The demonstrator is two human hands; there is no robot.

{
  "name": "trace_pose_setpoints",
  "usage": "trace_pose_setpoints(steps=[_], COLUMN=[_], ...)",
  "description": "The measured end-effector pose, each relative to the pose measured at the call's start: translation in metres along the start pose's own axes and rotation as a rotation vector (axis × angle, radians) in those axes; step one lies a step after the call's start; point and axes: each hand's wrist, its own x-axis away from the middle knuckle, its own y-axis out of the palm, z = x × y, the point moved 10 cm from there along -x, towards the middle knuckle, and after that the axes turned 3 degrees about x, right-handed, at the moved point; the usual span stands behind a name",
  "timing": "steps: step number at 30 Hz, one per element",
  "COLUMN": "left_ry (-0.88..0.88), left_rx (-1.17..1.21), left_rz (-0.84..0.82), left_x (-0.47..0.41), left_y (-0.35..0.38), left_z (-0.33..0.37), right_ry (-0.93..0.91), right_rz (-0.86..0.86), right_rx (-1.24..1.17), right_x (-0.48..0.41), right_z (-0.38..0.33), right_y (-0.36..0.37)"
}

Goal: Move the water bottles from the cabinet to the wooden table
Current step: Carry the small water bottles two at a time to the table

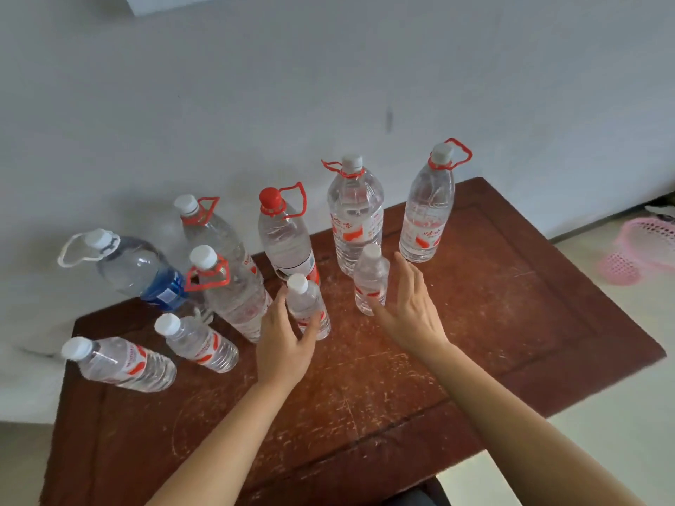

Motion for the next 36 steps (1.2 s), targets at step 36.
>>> trace_pose_setpoints(steps=[36], left_ry=[1.760], left_rx=[0.382], left_rz=[-0.725], left_x=[0.972], left_y=[-0.060], left_z=[0.456], right_ry=[1.403], right_rz=[1.065], right_rx=[1.064], right_x=[1.179], right_z=[-0.148], right_y=[-0.357])
